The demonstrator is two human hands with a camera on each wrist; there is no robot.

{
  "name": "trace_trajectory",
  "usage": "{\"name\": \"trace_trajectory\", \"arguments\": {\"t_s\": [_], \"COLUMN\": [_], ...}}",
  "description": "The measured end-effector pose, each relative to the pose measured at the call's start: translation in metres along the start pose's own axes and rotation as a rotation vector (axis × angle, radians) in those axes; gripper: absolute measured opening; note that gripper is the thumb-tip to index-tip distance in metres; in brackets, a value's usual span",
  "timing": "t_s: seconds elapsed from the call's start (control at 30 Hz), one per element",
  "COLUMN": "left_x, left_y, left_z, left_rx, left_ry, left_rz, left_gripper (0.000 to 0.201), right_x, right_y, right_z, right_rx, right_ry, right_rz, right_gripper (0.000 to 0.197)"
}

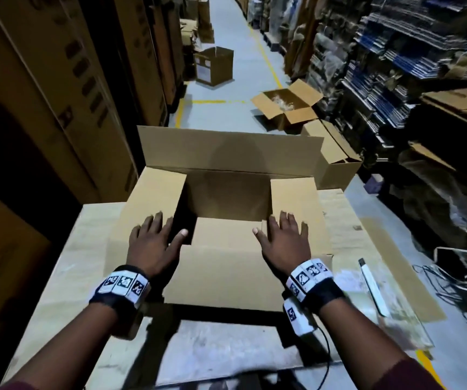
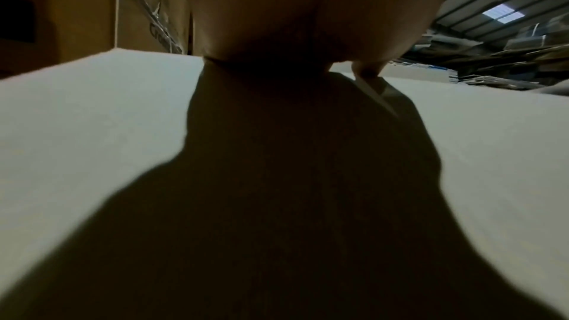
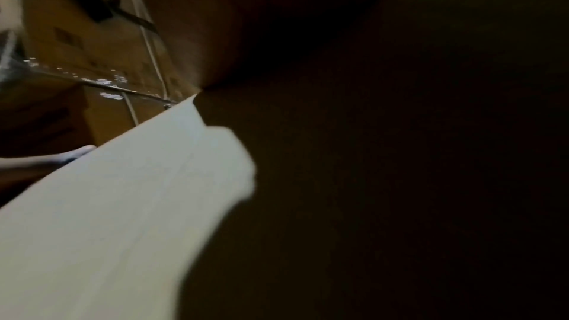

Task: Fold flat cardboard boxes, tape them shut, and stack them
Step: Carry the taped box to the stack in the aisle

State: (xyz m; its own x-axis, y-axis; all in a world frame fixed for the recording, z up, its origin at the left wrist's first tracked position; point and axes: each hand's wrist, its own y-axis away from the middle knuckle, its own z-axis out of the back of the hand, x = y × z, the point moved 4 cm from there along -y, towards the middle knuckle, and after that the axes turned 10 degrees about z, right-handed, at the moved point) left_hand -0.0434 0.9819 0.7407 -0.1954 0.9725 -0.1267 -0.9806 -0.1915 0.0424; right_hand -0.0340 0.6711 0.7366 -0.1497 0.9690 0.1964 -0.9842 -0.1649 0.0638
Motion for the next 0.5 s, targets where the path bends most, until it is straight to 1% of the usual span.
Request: {"name": "trace_trajectory", "arguments": {"t_s": [0.1,0.17,0.2,0.23,0.27,0.3,0.33,0.37,0.4,0.43,0.47,0.5], "left_x": [-0.007,-0.013,-0.017,-0.024,-0.032,-0.038,-0.044,-0.047,-0.048,-0.049,-0.050,-0.051], "left_y": [0.000,0.010,0.020,0.035,0.051,0.067,0.079,0.086,0.089,0.089,0.089,0.091], "left_z": [0.003,0.006,0.007,0.006,0.002,-0.005,-0.014,-0.019,-0.022,-0.021,-0.018,-0.012], "left_rx": [0.025,0.021,-0.003,-0.041,-0.073,-0.076,-0.054,-0.045,-0.031,-0.018,-0.004,-0.019], "left_ry": [0.021,0.079,0.093,0.082,0.037,-0.027,-0.090,-0.137,-0.163,-0.174,-0.174,-0.144], "left_rz": [0.011,-0.039,-0.116,-0.230,-0.362,-0.481,-0.561,-0.593,-0.598,-0.613,-0.658,-0.736], "left_gripper": [0.095,0.096,0.096,0.099,0.103,0.108,0.112,0.115,0.116,0.113,0.105,0.092], "right_x": [-0.008,-0.009,-0.009,-0.006,-0.003,0.002,0.007,0.013,0.018,0.023,0.027,0.029], "right_y": [-0.007,-0.008,-0.004,0.003,0.012,0.022,0.033,0.043,0.054,0.062,0.069,0.076], "right_z": [0.003,0.008,0.011,0.015,0.019,0.023,0.026,0.030,0.033,0.035,0.035,0.034], "right_rx": [0.102,0.106,0.070,0.011,-0.046,-0.084,-0.100,-0.103,-0.082,-0.027,0.051,0.137], "right_ry": [-0.008,-0.027,-0.060,-0.102,-0.142,-0.176,-0.186,-0.174,-0.152,-0.127,-0.096,-0.061], "right_rz": [0.026,0.059,0.075,0.097,0.131,0.180,0.237,0.297,0.351,0.402,0.442,0.466], "right_gripper": [0.098,0.108,0.109,0.107,0.102,0.098,0.099,0.105,0.112,0.118,0.122,0.122]}}
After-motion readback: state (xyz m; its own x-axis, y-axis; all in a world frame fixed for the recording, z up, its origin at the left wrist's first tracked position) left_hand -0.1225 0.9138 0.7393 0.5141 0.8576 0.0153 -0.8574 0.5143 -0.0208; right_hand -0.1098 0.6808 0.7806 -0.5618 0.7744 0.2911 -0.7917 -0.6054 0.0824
